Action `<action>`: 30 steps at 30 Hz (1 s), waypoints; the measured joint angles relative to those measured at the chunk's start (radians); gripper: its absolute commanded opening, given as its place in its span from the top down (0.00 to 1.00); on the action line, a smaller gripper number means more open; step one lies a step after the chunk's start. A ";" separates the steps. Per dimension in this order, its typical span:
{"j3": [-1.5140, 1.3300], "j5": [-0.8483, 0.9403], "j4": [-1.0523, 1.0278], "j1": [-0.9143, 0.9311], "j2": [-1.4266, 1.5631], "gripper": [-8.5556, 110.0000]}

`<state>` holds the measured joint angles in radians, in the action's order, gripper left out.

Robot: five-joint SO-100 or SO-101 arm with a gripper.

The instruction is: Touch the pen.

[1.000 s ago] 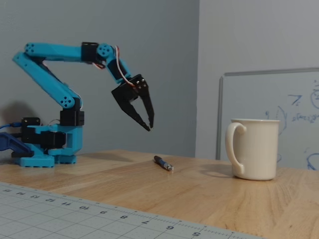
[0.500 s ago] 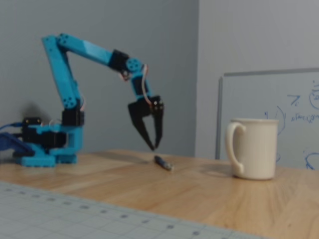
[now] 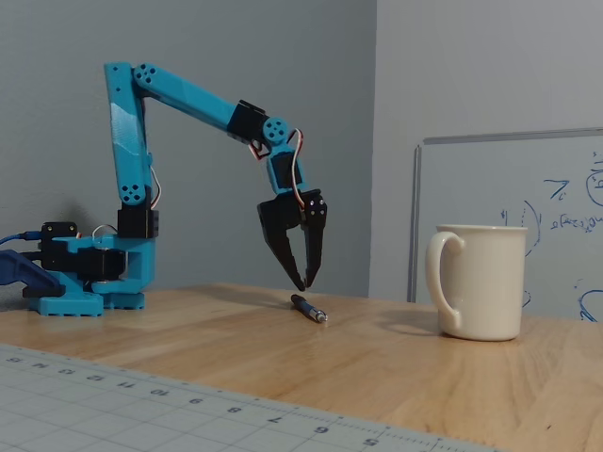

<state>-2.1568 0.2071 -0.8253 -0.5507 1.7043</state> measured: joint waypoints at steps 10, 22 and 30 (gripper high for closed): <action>0.002 0.000 0.000 0.000 -0.046 0.92; 0.044 0.000 0.000 0.000 -0.046 0.92; 0.057 0.000 0.000 0.000 -0.123 0.92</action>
<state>-2.1000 0.2071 -0.8253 -0.5507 1.5815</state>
